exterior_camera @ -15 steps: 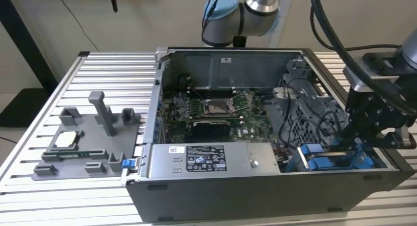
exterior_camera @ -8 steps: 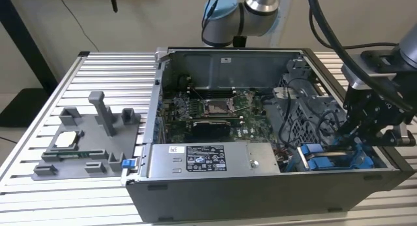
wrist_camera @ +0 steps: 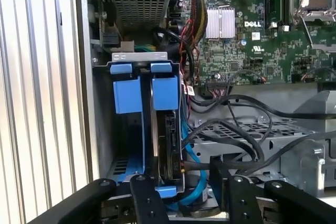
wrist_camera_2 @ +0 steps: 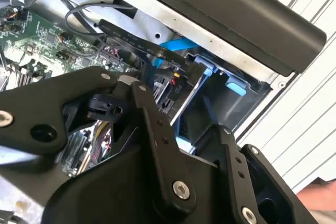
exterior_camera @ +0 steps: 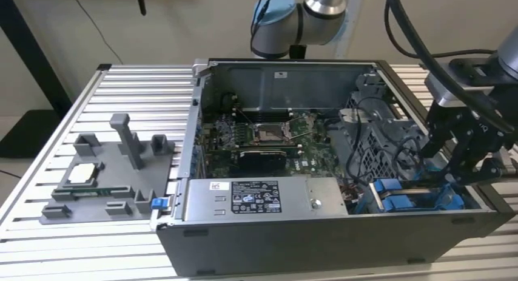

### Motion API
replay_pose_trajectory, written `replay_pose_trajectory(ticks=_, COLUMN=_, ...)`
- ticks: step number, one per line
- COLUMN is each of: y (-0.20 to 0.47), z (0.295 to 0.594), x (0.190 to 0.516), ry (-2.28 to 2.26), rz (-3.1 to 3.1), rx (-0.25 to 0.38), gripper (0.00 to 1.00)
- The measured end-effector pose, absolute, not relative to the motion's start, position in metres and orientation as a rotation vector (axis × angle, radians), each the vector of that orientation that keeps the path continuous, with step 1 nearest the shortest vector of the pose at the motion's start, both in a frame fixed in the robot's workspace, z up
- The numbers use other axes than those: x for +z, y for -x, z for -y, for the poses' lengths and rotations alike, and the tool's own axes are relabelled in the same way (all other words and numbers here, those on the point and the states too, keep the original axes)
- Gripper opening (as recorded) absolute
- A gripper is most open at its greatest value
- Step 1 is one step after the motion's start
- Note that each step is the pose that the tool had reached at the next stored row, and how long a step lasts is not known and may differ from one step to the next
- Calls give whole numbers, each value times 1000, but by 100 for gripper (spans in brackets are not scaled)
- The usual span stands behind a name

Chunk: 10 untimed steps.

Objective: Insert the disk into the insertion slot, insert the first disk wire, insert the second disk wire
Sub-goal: 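Insert the first disk wire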

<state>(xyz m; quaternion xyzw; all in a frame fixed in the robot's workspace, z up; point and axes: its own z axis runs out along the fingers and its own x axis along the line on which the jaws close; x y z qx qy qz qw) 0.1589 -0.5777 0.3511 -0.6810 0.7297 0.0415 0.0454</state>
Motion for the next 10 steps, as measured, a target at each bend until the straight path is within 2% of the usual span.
replay_pose_trajectory(ticks=3, y=-159, z=578, x=356, ry=2080, rz=-2229, rx=127, gripper=100)
replay_pose_trajectory(ticks=4, y=-159, z=578, x=356, ry=2080, rz=-2229, rx=127, gripper=0)
replay_pose_trajectory(ticks=10, y=-159, z=578, x=371, ry=2079, rz=-2230, rx=127, gripper=0)
